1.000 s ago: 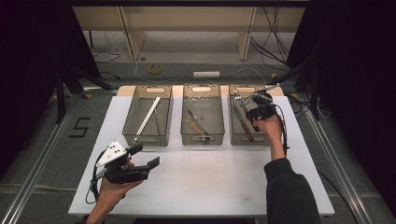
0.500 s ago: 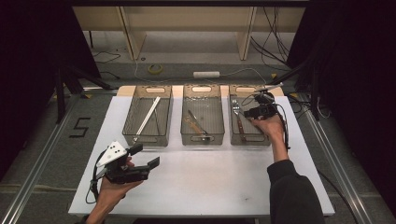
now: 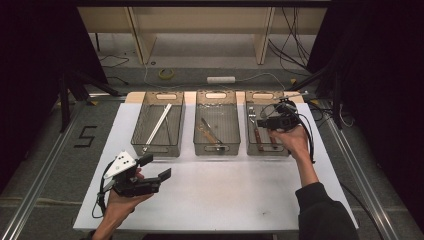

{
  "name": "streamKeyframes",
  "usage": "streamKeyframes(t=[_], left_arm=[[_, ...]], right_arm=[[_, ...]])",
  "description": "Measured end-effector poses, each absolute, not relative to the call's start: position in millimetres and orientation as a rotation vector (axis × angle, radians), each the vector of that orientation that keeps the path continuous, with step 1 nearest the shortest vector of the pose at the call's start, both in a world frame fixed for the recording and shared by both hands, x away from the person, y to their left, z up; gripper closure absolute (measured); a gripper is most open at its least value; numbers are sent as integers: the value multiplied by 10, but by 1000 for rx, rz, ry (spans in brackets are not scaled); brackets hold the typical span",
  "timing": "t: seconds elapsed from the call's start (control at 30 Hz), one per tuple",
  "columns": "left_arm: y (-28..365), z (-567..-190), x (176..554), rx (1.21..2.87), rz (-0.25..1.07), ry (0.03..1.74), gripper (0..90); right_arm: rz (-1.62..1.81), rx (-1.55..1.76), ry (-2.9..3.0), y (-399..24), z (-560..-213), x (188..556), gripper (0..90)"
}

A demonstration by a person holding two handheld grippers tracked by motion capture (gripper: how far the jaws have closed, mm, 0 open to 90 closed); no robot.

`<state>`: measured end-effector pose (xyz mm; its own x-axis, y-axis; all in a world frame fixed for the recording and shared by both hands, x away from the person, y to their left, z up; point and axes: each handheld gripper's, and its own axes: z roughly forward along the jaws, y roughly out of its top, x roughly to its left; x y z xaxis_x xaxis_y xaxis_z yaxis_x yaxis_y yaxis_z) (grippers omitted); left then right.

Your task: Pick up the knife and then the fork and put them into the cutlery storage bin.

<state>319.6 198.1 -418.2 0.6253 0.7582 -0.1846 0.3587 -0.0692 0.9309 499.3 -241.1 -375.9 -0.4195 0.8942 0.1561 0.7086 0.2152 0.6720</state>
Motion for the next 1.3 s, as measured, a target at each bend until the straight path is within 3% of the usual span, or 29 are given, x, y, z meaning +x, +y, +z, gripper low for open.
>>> streamKeyframes(t=[0.73, 1.3], left_arm=[[1987, -4189, 3209, 1670, 395, 935, 155], [1985, -4196, 3229, 1670, 393, 945, 154]], right_arm=[[1341, 1290, 2201, -2232, -3669, 4357, 337], [1520, 1142, 2169, -2185, -3837, 3883, 310]])
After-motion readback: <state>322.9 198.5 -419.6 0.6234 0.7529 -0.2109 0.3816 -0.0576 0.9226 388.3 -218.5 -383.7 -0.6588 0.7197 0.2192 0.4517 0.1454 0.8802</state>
